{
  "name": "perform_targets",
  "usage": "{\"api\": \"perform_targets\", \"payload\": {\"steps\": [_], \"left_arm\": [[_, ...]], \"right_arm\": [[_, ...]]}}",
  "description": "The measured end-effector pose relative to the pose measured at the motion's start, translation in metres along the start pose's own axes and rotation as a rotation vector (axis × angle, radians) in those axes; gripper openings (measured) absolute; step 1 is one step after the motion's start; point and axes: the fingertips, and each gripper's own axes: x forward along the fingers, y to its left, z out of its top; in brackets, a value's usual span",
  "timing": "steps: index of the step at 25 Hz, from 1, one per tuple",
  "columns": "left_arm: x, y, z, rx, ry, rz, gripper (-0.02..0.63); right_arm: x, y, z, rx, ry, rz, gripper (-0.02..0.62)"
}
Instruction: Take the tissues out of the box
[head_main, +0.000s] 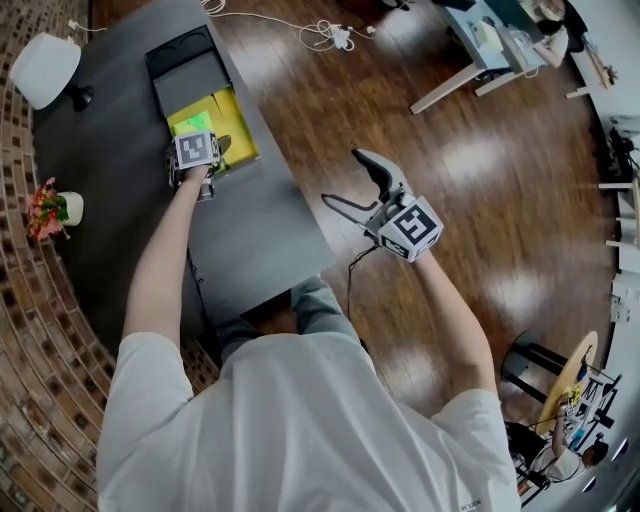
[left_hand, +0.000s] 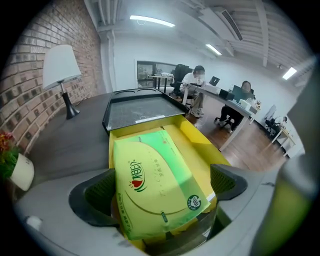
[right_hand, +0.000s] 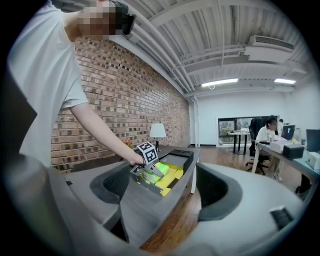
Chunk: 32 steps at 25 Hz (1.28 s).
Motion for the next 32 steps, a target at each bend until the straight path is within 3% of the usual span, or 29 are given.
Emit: {"api": "perform_targets", "payload": {"steps": [2,4,14,19,23,28,32], "left_arm": [[0.000,-0.001,-0.002,0.006,0.021,0.017,0.591],[-0.003,0.000,-0.002,0.024,0.032,0.055,0.521],[-0.006,0.006,0.001,0.057,0.059,0.143,0.433],[-0.025,-0.013,0.024,0.128,-0.051,0.079,0.423],[-0.056,-0.020,0.045,0.125,-0.175,0.006,0.422],[-0.098,-0.003,0.052,0.125,-0.297,-0.017,0.422],[-0.167,0.018,0.066,0.088,-0.489,-0.039,0.422]], "right_arm": [[0.001,-0.002,0.000,0.008,-0.005,-0.004,0.410],[0.003,-0.002,0.000,0.011,-0.010,-0.004,0.410],[0.001,0.001,-0.001,0.023,-0.015,-0.012,0.410],[0.002,-0.005,0.000,0.041,-0.031,-0.032,0.411],[0.012,-0.005,0.007,0.066,-0.073,-0.039,0.410],[0.036,0.004,0.032,0.055,-0.151,-0.026,0.410],[0.062,0.011,0.064,0.091,-0.251,-0.023,0.410]]}}
